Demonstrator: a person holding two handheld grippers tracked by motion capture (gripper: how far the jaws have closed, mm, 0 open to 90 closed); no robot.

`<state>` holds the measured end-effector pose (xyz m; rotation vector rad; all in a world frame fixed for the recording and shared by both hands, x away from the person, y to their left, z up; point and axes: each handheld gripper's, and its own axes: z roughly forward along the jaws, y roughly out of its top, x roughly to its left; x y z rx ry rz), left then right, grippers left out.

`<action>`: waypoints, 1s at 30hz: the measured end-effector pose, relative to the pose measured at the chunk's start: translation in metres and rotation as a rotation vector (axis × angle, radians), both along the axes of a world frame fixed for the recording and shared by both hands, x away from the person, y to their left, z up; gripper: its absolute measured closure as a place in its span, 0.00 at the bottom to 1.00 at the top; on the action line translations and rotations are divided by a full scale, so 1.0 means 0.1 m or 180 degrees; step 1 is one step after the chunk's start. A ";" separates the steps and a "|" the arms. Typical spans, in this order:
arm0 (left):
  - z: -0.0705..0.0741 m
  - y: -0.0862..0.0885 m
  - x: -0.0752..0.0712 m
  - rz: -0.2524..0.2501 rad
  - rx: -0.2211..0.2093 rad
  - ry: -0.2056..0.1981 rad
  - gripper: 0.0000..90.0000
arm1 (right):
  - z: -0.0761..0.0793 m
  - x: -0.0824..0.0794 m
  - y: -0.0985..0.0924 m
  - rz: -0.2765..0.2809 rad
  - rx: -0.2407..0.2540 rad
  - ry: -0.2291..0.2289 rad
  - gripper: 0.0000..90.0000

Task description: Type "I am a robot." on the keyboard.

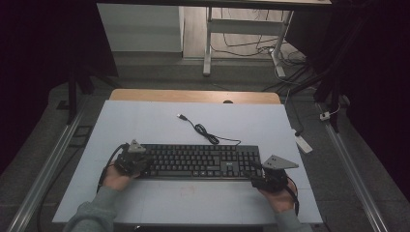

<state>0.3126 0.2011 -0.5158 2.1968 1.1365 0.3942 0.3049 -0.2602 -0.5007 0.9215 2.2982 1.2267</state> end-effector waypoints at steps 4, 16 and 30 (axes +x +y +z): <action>-0.01 -0.01 0.01 0.0014 0.0030 0.0000 0.98 | -0.01 0.01 0.00 0.0028 0.0001 0.0024 0.55; -0.05 -0.01 0.02 0.0054 0.0044 0.0040 0.99 | -0.01 0.01 -0.01 0.0012 0.0022 0.0015 0.55; 0.16 0.06 -0.07 -0.0025 -0.0527 -0.0253 0.76 | 0.01 0.05 -0.03 -0.0044 0.0167 0.0053 0.55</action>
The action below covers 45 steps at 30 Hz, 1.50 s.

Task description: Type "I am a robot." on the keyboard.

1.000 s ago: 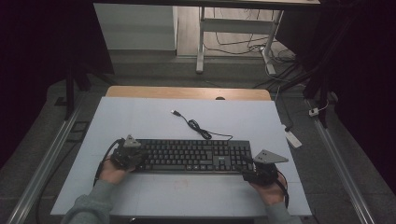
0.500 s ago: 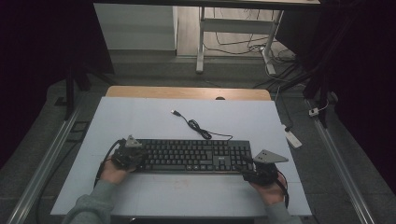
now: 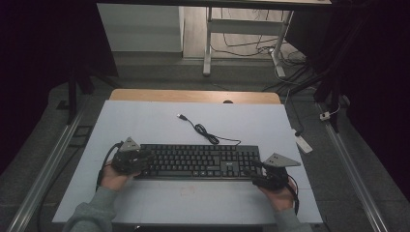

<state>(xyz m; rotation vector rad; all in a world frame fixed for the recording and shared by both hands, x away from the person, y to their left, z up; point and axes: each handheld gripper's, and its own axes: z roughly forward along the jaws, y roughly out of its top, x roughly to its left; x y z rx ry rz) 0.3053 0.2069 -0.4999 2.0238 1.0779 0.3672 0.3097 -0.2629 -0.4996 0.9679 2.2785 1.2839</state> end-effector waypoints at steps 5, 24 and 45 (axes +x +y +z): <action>0.08 -0.05 -0.02 -0.0108 -0.0263 0.0007 0.53 | -0.02 0.01 -0.05 0.0000 0.0005 0.0021 0.55; 0.21 -0.08 -0.07 -0.0196 -0.0603 0.0015 0.40 | -0.01 0.02 -0.10 -0.0063 -0.0004 -0.0017 0.55; 0.23 -0.41 -0.15 -0.0573 -0.0492 -0.0020 0.40 | -0.01 0.00 -0.10 -0.0039 -0.0030 -0.0017 0.55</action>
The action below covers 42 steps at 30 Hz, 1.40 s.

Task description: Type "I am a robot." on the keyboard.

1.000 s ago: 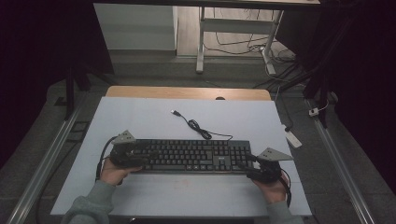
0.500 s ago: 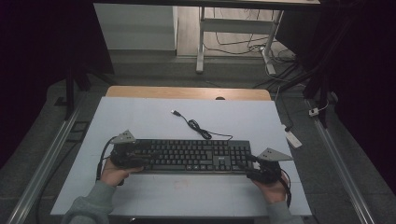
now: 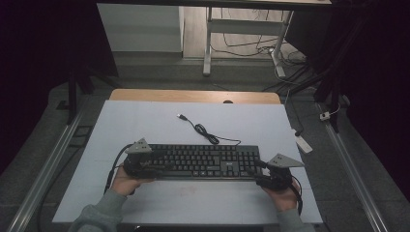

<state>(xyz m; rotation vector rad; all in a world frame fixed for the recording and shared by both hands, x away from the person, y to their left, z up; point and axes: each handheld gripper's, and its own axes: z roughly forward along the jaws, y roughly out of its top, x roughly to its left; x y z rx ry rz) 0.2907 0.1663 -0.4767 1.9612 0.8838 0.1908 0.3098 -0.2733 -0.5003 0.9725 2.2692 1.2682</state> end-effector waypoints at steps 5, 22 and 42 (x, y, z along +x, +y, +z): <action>0.00 -0.05 -0.01 -0.0028 0.0030 -0.0006 0.41 | -0.01 0.00 0.01 0.0008 0.0002 -0.0005 0.55; -0.16 -0.27 -0.03 -0.0282 0.0314 0.0016 0.86 | -0.02 0.00 0.04 0.0044 -0.0032 0.0011 0.55; -0.43 -0.42 0.04 -0.0252 0.0800 0.0096 0.99 | -0.02 0.00 0.04 0.0041 -0.0047 0.0013 0.55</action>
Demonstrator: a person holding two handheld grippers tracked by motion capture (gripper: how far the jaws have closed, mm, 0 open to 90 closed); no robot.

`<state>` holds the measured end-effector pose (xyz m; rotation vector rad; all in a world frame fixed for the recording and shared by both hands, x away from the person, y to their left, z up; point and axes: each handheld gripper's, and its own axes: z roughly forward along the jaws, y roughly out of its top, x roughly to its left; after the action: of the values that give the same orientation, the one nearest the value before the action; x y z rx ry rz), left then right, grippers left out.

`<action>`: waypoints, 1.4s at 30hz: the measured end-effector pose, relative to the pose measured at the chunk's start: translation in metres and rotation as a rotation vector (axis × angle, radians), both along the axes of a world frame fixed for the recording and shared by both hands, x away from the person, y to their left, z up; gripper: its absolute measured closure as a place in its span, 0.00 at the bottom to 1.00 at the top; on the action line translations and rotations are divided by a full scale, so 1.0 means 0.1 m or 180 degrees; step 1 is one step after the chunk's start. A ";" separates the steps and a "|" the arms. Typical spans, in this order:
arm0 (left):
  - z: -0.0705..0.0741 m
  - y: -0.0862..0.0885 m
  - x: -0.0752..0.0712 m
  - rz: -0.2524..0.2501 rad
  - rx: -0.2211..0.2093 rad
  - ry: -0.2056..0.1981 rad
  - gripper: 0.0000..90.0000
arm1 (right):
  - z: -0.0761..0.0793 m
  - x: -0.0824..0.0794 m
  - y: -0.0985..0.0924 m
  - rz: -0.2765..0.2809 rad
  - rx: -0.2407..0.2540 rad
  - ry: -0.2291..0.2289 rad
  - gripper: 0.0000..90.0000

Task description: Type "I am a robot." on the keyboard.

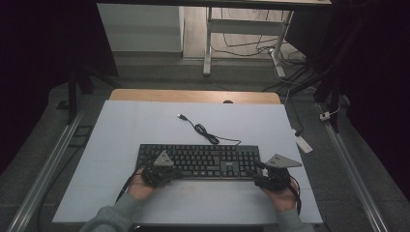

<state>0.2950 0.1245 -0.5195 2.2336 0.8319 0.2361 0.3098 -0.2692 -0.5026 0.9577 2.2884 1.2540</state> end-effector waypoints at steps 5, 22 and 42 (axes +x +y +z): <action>-0.02 0.00 0.01 0.0025 0.0005 0.0008 0.99 | 0.00 0.00 -0.01 -0.0005 -0.0008 0.0003 0.55; -0.01 0.03 0.01 0.0054 -0.0073 -0.0005 0.99 | 0.01 -0.01 0.01 0.0010 -0.0004 -0.0002 0.55; 0.26 0.31 -0.01 0.0236 -0.0682 -0.0041 0.56 | 0.01 -0.01 -0.02 -0.0009 0.0014 0.0000 0.55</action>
<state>0.2944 0.1557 -0.4935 2.0025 0.8911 0.1869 0.3091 -0.2711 -0.5013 0.9620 2.2844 1.2585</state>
